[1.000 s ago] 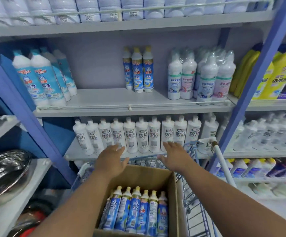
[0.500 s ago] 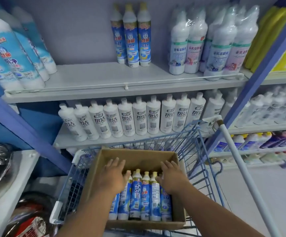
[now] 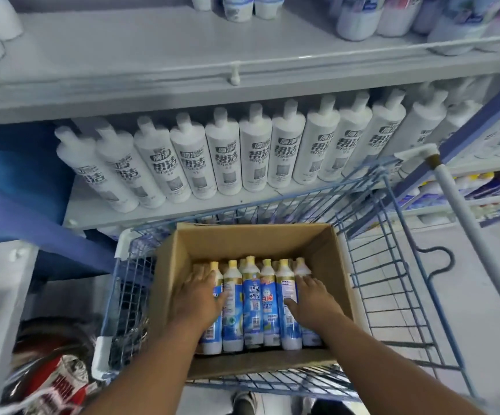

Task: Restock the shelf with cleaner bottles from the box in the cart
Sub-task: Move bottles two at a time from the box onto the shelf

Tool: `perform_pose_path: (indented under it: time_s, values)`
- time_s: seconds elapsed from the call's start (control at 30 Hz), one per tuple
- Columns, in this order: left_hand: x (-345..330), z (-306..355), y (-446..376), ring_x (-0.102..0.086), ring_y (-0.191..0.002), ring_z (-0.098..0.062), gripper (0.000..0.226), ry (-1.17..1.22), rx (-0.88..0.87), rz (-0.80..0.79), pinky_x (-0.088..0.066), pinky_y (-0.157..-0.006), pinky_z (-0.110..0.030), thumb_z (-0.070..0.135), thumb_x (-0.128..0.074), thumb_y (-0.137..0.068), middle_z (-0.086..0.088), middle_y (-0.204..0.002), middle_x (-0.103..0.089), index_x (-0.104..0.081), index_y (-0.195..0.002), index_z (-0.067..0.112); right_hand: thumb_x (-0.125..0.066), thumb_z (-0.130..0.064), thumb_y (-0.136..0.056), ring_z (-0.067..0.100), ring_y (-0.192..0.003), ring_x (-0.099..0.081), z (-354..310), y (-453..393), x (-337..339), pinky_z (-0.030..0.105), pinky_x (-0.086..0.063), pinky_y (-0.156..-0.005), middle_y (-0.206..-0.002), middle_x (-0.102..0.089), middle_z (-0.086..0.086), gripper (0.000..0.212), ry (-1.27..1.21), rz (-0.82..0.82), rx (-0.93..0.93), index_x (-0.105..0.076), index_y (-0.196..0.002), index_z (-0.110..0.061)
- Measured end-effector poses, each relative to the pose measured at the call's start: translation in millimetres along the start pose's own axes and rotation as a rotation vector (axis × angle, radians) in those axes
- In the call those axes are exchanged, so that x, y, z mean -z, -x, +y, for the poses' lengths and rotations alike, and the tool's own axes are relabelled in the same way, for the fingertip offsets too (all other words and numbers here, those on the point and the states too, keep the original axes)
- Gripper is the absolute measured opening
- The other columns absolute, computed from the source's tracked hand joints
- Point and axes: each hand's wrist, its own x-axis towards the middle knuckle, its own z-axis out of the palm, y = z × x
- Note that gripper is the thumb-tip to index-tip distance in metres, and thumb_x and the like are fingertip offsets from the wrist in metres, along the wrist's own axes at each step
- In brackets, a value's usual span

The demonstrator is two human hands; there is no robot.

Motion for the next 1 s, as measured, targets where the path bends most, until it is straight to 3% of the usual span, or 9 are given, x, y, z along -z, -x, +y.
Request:
perform_pose_path:
  time_s: [0.2, 0.33, 0.4, 0.53, 0.6, 0.7, 0.77, 0.83, 1.0]
  values:
    - [-45.2, -16.4, -19.4, -0.024, -0.150, -0.027, 0.076, 0.070, 0.085, -0.123, -0.029, -0.120, -0.042, 0.051, -0.051, -0.099, -0.002, -0.169, -0.010, -0.017, -0.161, 0.024, -0.042, -0.051, -0.100, 0.031, -0.147, -0.023, 1.8, -20.7, -37.0, 0.046, -0.034, -0.114, -0.161, -0.024, 0.010, 0.072, -0.054, -0.149, -0.073, -0.019, -0.157, -0.013]
    - [-75.1, -24.5, -34.3, -0.030, -0.147, -0.028, 0.077, 0.162, 0.158, -0.137, -0.032, -0.118, -0.042, 0.051, -0.056, -0.096, -0.006, -0.164, -0.026, -0.022, -0.159, 0.023, -0.044, -0.048, -0.101, 0.033, -0.146, -0.025, 6.5, -37.2, -58.7, 0.046, -0.035, -0.114, -0.160, -0.022, 0.013, 0.072, -0.106, -0.204, -0.107, -0.016, -0.157, -0.014]
    - [-91.1, -29.8, -42.3, -0.030, -0.148, -0.026, 0.076, 0.217, 0.214, -0.165, -0.033, -0.117, -0.040, 0.049, -0.057, -0.095, -0.006, -0.165, -0.024, -0.025, -0.158, 0.021, -0.047, -0.046, -0.101, 0.032, -0.144, -0.031, 7.8, -46.7, -66.8, 0.043, -0.037, -0.113, -0.159, -0.025, 0.013, 0.071, -0.167, -0.205, -0.138, -0.017, -0.157, -0.014]
    - [-114.4, -33.3, -55.6, -0.057, -0.121, -0.025, 0.065, 0.396, 0.334, -0.165, -0.050, -0.097, -0.036, 0.044, -0.065, -0.092, -0.004, -0.145, -0.051, -0.039, -0.150, 0.027, -0.056, -0.038, -0.099, 0.028, -0.137, -0.043, 6.9, -68.8, -85.1, 0.036, -0.043, -0.106, -0.157, -0.026, 0.011, 0.074, -0.317, -0.164, -0.249, -0.017, -0.156, -0.011]
    - [-126.0, -35.9, -62.1, -0.063, -0.111, -0.024, 0.059, 0.476, 0.386, -0.150, -0.053, -0.092, -0.036, 0.041, -0.067, -0.090, -0.001, -0.132, -0.061, -0.044, -0.143, 0.031, -0.062, -0.035, -0.095, 0.026, -0.128, -0.049, 6.9, -77.2, -93.2, 0.031, -0.044, -0.099, -0.150, -0.035, 0.012, 0.068, -0.351, -0.075, -0.295, -0.031, -0.149, -0.007]
    - [-140.4, -37.6, -68.0, -0.066, -0.108, -0.024, 0.059, 0.545, 0.449, -0.114, -0.053, -0.090, -0.035, 0.035, -0.072, -0.088, -0.001, -0.126, -0.066, -0.047, -0.140, 0.027, -0.069, -0.036, -0.090, 0.025, -0.109, -0.056, 3.8, -87.5, -98.8, 0.030, -0.047, -0.083, -0.133, -0.048, 0.013, 0.057, -0.349, 0.022, -0.370, -0.046, -0.132, -0.005]
    - [-146.9, -37.0, -71.2, -0.066, -0.108, -0.026, 0.059, 0.579, 0.481, -0.095, -0.053, -0.088, -0.034, 0.033, -0.076, -0.086, -0.002, -0.124, -0.067, -0.051, -0.137, 0.022, -0.072, -0.044, -0.087, 0.020, -0.098, -0.059, -1.0, -91.7, -101.1, 0.027, -0.046, -0.070, -0.130, -0.049, 0.012, 0.066, -0.278, 0.032, -0.404, -0.045, -0.131, -0.003]
    - [-152.0, -37.9, -73.5, -0.067, -0.107, -0.027, 0.057, 0.604, 0.514, -0.078, -0.052, -0.085, -0.033, 0.033, -0.080, -0.083, -0.004, -0.122, -0.069, -0.055, -0.132, 0.018, -0.072, -0.050, -0.085, 0.023, -0.101, -0.061, -5.4, -95.0, -105.8, 0.030, -0.051, -0.072, -0.130, -0.049, 0.014, 0.073, -0.210, 0.048, -0.428, -0.045, -0.131, 0.000]
    - [-153.8, -42.7, -78.8, -0.068, -0.100, -0.025, 0.051, 0.642, 0.541, -0.060, -0.052, -0.079, -0.032, 0.034, -0.085, -0.077, -0.003, -0.114, -0.071, -0.061, -0.120, 0.019, -0.070, -0.043, -0.086, 0.027, -0.102, -0.062, -13.1, -104.4, -107.1, 0.033, -0.053, -0.074, -0.126, -0.052, 0.014, 0.060, -0.183, 0.103, -0.520, -0.050, -0.125, -0.002]
